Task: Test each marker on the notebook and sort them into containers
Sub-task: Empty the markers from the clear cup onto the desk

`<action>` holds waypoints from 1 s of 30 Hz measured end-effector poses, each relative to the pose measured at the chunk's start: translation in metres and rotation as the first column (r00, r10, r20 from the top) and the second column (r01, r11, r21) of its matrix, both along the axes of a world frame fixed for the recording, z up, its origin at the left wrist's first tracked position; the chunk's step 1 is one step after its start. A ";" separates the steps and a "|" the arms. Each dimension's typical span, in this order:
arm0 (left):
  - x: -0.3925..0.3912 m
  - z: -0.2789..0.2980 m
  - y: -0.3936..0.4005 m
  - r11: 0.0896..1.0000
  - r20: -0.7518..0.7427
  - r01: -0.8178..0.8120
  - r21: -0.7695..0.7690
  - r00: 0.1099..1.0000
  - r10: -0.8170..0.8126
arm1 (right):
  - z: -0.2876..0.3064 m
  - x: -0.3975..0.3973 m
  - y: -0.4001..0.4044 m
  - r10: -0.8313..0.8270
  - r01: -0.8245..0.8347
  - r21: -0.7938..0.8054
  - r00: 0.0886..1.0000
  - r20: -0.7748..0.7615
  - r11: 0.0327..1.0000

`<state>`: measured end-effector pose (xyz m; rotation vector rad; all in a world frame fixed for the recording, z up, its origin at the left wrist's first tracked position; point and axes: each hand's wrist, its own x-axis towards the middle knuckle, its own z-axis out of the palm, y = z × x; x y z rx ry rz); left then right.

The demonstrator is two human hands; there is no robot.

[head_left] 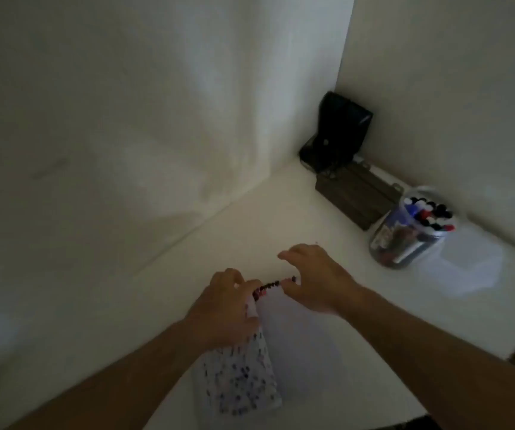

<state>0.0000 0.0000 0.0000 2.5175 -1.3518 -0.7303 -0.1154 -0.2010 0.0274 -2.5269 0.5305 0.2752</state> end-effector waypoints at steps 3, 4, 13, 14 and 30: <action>-0.007 -0.044 0.012 0.993 0.101 -0.085 -0.087 0.991 0.093 | -0.063 -0.004 0.006 0.150 -0.150 -0.077 0.989 -0.004 0.986; -0.009 -0.056 0.016 0.983 0.138 -0.113 -0.144 0.982 0.132 | -0.080 -0.009 0.008 0.196 -0.192 -0.127 0.980 0.019 0.973; -0.021 -0.095 0.032 0.938 0.328 -0.103 -0.331 0.920 0.217 | -0.131 -0.024 0.012 0.164 -0.088 -0.241 0.935 0.314 0.967; -0.022 -0.096 0.033 0.933 0.338 -0.102 -0.344 0.914 0.224 | -0.130 -0.024 0.011 0.131 -0.074 -0.177 0.933 0.335 0.981; -0.031 -0.102 0.036 0.943 0.509 0.011 -0.332 0.844 0.169 | -0.128 -0.137 0.007 -0.095 0.168 -0.156 0.914 0.394 0.973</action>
